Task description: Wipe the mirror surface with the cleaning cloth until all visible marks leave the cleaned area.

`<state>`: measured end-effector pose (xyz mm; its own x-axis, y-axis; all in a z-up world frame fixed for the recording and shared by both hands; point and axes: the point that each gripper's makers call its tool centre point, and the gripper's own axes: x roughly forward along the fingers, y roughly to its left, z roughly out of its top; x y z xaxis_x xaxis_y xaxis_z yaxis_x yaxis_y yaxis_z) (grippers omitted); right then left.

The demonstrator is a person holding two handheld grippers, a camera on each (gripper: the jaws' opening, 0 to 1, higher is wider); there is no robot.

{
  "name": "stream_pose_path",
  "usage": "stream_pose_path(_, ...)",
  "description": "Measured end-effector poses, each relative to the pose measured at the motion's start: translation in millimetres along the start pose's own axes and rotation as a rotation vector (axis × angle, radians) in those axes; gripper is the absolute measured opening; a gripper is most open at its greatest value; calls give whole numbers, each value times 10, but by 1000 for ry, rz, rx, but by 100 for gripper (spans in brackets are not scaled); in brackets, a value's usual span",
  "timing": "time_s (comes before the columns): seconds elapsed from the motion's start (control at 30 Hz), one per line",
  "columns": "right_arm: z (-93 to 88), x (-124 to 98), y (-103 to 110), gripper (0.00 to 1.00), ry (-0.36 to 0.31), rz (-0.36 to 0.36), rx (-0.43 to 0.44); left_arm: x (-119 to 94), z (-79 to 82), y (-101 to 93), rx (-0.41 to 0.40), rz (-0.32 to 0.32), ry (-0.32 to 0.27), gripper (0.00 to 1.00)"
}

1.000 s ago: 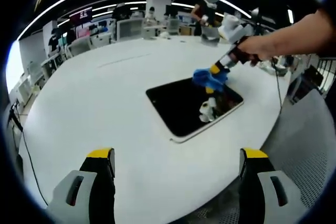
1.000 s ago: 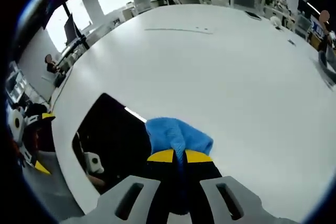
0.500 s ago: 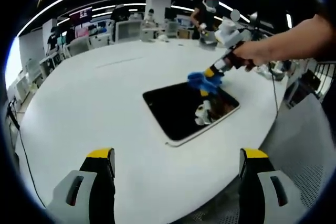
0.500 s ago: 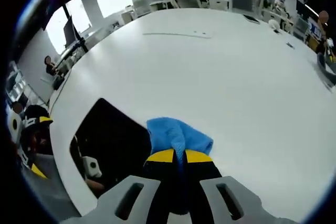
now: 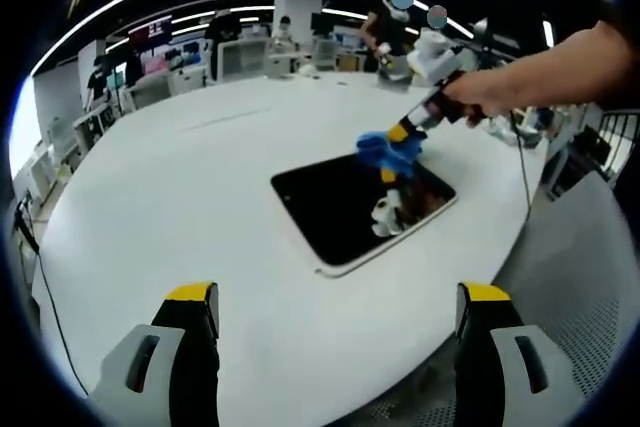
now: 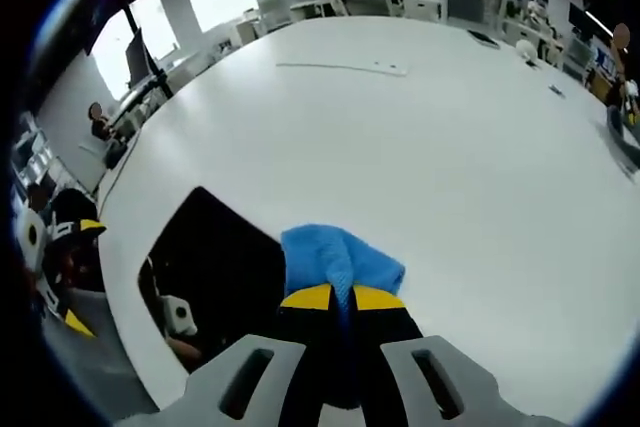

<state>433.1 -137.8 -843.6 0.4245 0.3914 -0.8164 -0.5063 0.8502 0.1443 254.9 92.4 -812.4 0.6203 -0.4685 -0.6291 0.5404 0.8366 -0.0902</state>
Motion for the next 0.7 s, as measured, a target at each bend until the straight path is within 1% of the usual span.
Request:
stream_pose_path(0.4, 221, -267, -45, 1, -59, 5, 9, -9, -13, 1, 11, 1, 8, 99)
stream_pose_path(0.53, 234, -326, -78, 1, -65, -2, 8, -17, -8, 16, 13, 7, 5, 99)
stream_pose_path(0.7, 223, -334, -144, 1, -63, -8, 12, -19, -12, 24, 17, 11, 7, 99)
